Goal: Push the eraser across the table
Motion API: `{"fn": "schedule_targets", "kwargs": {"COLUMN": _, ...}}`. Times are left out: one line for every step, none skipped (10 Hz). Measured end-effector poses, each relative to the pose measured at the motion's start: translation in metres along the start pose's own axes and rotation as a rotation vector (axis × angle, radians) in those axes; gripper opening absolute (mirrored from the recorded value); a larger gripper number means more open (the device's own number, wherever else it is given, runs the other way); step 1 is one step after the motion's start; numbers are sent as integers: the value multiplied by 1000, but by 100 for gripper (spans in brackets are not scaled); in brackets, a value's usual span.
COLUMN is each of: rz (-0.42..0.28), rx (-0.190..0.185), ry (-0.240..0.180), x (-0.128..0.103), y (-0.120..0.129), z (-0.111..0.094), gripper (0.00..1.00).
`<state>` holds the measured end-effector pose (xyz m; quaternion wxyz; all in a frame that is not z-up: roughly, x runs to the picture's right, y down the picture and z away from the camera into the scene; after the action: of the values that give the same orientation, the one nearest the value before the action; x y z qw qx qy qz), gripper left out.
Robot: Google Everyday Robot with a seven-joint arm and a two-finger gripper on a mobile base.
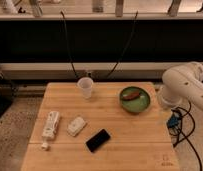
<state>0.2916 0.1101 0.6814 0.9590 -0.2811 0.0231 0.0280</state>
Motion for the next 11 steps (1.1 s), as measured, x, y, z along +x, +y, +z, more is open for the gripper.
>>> {"fn": "schedule_targets", "kwargs": {"rz": -4, "rx": 1, "ry": 4, "x": -2, "y": 2, "z": 1, "gripper": 80}}
{"fn": "schedule_targets", "kwargs": {"rz": -17, "rx": -1, "ry": 8, "x": -9, "y": 9, "z": 3, "gripper": 80}}
{"fn": "schedule_targets", "kwargs": {"rz": -29, "rx": -1, "ry": 14, "x": -20, "y": 20, "z": 4, "gripper": 80}}
{"fn": "schedule_targets", "kwargs": {"rz": -35, "rx": -1, "ry": 17, "x": -24, "y": 23, "z": 5, "gripper": 80}}
{"fn": "schedule_targets", "kwargs": {"rz": -42, "rx": -1, "ry": 20, "x": -26, "y": 24, "z": 6, "gripper": 80}}
{"fn": "schedule_targets", "kwargs": {"rz": -44, "rx": -1, "ry": 22, "x": -25, "y": 25, "z": 7, "gripper": 80}}
{"fn": "schedule_targets", "kwargs": {"rz": -49, "rx": -1, "ry": 25, "x": -27, "y": 27, "z": 9, "gripper": 80}}
{"fn": "schedule_targets", "kwargs": {"rz": -59, "rx": -1, "ry": 30, "x": -30, "y": 29, "z": 11, "gripper": 80}}
{"fn": "schedule_targets", "kwargs": {"rz": -69, "rx": -4, "ry": 33, "x": -38, "y": 35, "z": 14, "gripper": 80}}
{"fn": "schedule_targets", "kwargs": {"rz": -84, "rx": -6, "ry": 38, "x": -49, "y": 42, "z": 19, "gripper": 80}}
{"fn": "schedule_targets", "kwargs": {"rz": -90, "rx": -7, "ry": 41, "x": -53, "y": 46, "z": 21, "gripper": 80}}
